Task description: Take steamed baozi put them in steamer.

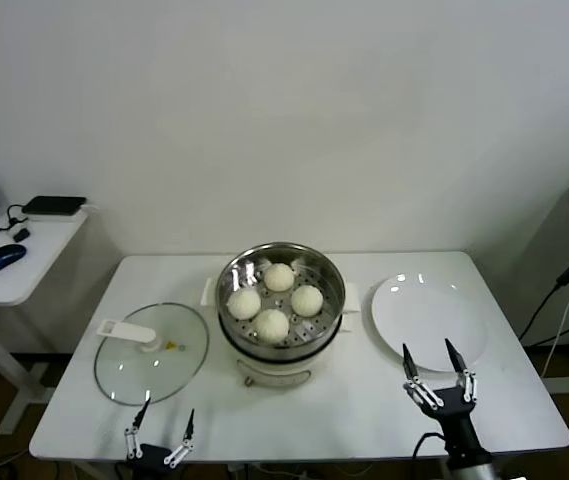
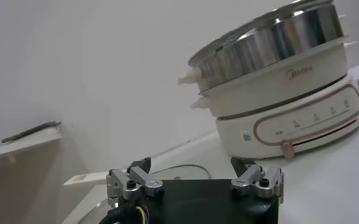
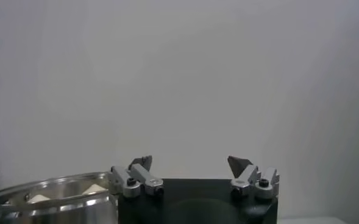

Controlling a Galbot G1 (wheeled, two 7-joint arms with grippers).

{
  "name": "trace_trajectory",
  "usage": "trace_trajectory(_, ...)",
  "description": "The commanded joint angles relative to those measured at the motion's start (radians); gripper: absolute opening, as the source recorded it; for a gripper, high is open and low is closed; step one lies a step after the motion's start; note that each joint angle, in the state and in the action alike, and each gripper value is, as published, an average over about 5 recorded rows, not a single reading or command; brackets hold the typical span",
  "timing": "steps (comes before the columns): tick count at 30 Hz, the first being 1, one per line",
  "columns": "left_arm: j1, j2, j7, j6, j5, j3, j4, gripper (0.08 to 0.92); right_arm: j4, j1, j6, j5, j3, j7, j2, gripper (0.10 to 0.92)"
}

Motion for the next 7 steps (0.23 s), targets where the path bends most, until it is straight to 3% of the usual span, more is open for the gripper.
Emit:
trace_trajectory(1, 0.004, 0.002, -0.001, -0.002, -0.004, -0.001, -0.003, 0.823, 0.007, -0.041, 0.027, -0.014, 0.025, 0.003, 0.055, 0.823)
trace_trajectory(7, 0.005, 0.003, -0.001, -0.001, -0.007, -0.002, -0.008, 0.823, 0.005, -0.040, 0.026, -0.017, 0.020, 0.000, 0.055, 0.823)
